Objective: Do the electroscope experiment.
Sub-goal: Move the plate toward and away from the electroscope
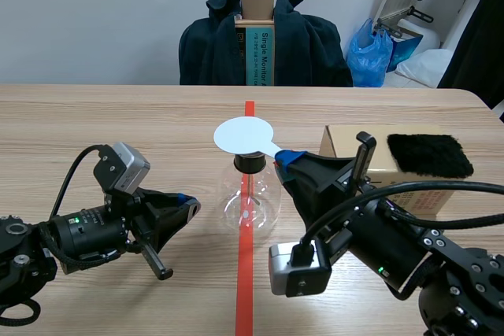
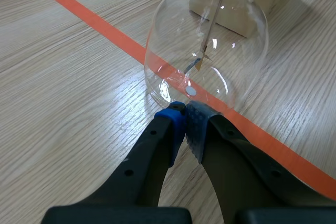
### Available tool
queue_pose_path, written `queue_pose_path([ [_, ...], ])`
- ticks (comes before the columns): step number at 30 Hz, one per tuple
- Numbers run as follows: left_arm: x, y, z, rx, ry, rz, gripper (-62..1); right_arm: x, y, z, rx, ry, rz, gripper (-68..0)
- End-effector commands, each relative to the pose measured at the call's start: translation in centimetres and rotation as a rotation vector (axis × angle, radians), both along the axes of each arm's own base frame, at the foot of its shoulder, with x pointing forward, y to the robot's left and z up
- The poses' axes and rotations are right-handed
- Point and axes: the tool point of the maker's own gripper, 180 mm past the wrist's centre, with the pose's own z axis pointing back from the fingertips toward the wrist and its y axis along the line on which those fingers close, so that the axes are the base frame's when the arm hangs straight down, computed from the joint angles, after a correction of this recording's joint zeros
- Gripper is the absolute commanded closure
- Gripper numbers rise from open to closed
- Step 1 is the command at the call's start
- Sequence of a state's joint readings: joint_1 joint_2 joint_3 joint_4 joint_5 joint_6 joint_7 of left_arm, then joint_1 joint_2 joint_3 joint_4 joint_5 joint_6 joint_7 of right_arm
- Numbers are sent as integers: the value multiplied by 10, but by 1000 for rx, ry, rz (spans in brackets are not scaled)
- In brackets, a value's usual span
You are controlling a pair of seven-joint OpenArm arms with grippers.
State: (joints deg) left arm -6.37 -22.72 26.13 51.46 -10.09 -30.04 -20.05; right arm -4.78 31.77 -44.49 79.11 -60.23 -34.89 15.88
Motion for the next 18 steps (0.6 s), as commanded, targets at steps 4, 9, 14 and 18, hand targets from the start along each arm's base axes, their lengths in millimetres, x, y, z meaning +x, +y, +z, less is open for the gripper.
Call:
queue_pose_path([
  [4, 6, -2, 12, -32, -30, 5, -30, 5, 1, 13, 15, -41, 4, -8],
  [9, 6, -2, 12, -32, -30, 5, -30, 9, -2, 13, 20, -38, -22, -8],
  [14, 6, -2, 12, -32, -30, 5, -30, 18, -11, 14, 26, -35, -93, -8],
  [18, 6, -2, 12, -32, -30, 5, -30, 26, -22, 14, 29, -34, -168, -8],
])
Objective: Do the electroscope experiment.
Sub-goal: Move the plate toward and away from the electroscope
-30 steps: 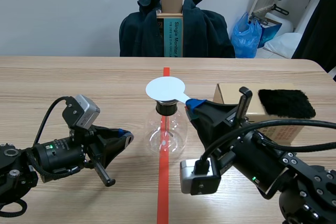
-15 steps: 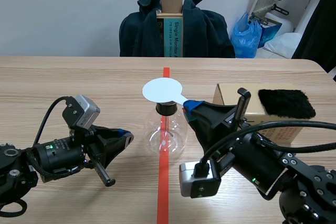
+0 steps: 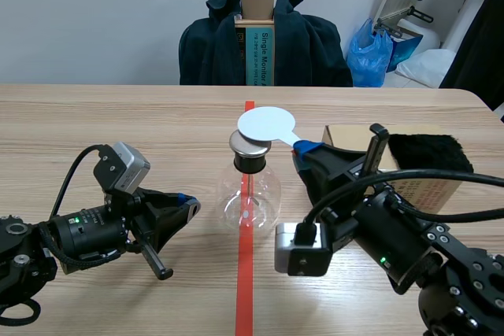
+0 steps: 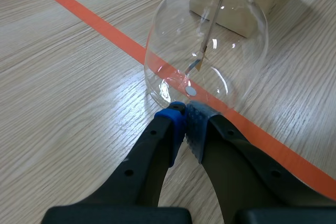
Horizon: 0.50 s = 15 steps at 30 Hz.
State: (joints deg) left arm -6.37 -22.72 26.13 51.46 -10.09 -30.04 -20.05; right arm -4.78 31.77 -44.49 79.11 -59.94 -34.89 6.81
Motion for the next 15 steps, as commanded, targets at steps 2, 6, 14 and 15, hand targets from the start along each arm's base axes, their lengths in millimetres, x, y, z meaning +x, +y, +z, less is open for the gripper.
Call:
queue_pose_path([
  [2, 6, -2, 12, -32, -30, 5, -30, 11, -7, 13, 21, -37, -53, -8],
  [6, 6, -2, 12, -32, -30, 5, -30, 20, -23, 13, 19, -34, -140, -8],
  [14, 6, -2, 12, -32, -30, 5, -30, 34, -62, 36, 47, -95, -268, -8],
  [15, 6, -2, 12, -32, -30, 5, -30, 35, -67, 43, 53, -109, -282, -8],
])
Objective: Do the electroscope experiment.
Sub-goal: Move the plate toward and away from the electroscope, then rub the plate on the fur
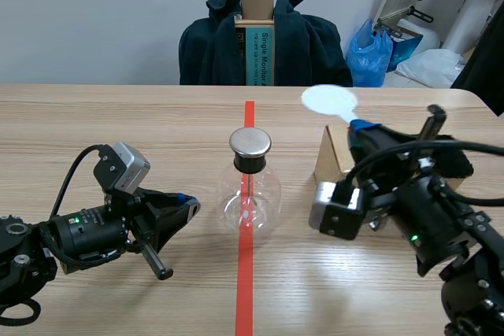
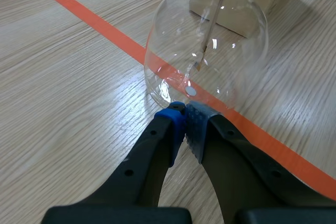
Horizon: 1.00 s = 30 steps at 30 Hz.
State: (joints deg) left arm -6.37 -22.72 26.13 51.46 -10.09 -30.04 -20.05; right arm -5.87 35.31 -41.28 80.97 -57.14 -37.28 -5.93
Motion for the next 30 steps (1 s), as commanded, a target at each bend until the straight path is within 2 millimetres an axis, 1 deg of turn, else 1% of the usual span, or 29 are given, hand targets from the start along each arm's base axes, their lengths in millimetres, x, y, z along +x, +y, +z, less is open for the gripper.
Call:
queue_pose_path([
  [1, 6, -2, 12, -32, -30, 5, -30, 7, -9, 32, 29, -81, -23, -8],
  [8, 5, -2, 11, -30, -29, 5, -30, -4, -35, 87, 75, -190, -92, -8],
  [11, 1, 3, 10, -22, -25, 3, -30, -10, -45, 108, 88, -234, -120, -8],
  [13, -9, 6, 11, -11, -25, -12, -29, -15, -49, 120, 92, -259, -129, -8],
  [15, -24, 9, 16, -2, -31, -37, -29, -20, -53, 130, 96, -276, -132, -8],
  [17, -39, 12, 27, -1, -45, -58, -30, -24, -57, 139, 98, -293, -132, -8],
  [19, -52, 16, 44, -14, -64, -73, -39, -27, -61, 147, 103, -307, -137, -8],
  [20, -58, 17, 54, -19, -76, -81, -71, -28, -63, 151, 102, -315, -137, -8],
  [21, -64, 18, 64, -31, -87, -86, -121, -29, -66, 154, 99, -321, -139, -8],
  [22, -69, 19, 75, -38, -98, -94, -189, -30, -69, 156, 94, -325, -145, -8],
  [25, -85, 18, 101, -50, -133, -118, -426, -33, -79, 164, 97, -342, -154, -8],
  [27, -92, 18, 114, -57, -153, -121, -555, -35, -84, 170, 102, -363, -151, -8],
  [28, -93, 18, 118, -57, -161, -115, -608, -36, -87, 173, 102, -374, -150, -8],
  [29, -94, 19, 121, -57, -168, -112, -623, -36, -89, 175, 104, -382, -154, -8],
  [30, -95, 19, 123, -56, -171, -111, -623, -37, -92, 178, 107, -391, -158, -8],
])
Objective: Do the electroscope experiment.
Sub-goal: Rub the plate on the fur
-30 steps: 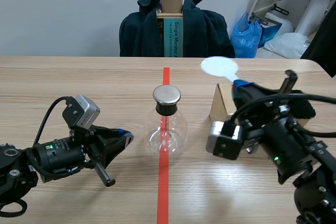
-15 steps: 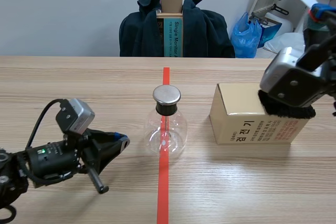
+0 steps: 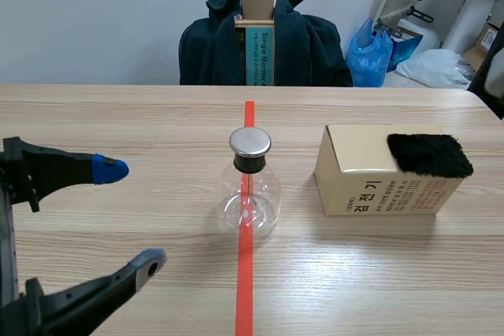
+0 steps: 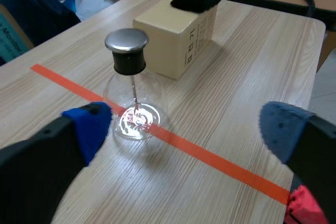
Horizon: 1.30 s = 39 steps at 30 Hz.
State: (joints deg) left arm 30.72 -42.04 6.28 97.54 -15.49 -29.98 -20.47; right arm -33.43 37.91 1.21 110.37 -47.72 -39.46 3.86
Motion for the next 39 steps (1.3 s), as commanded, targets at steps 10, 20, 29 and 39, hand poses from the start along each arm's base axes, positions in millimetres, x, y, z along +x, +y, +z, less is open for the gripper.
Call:
queue_pose_path([
  [10, 5, 5, 0, -22, -2, 37, -623, -10, -17, 29, 23, -128, -46, -8],
  [20, 5, 5, 0, -22, -2, 37, -623, -10, -29, 2, 54, -64, -109, -8],
  [29, 5, 5, 0, -22, -2, 37, -623, 2, -46, -84, -4, 170, -141, -8],
  [39, 5, 5, 0, -22, -2, 37, -623, 25, -48, -164, -2, 353, -170, -8],
])
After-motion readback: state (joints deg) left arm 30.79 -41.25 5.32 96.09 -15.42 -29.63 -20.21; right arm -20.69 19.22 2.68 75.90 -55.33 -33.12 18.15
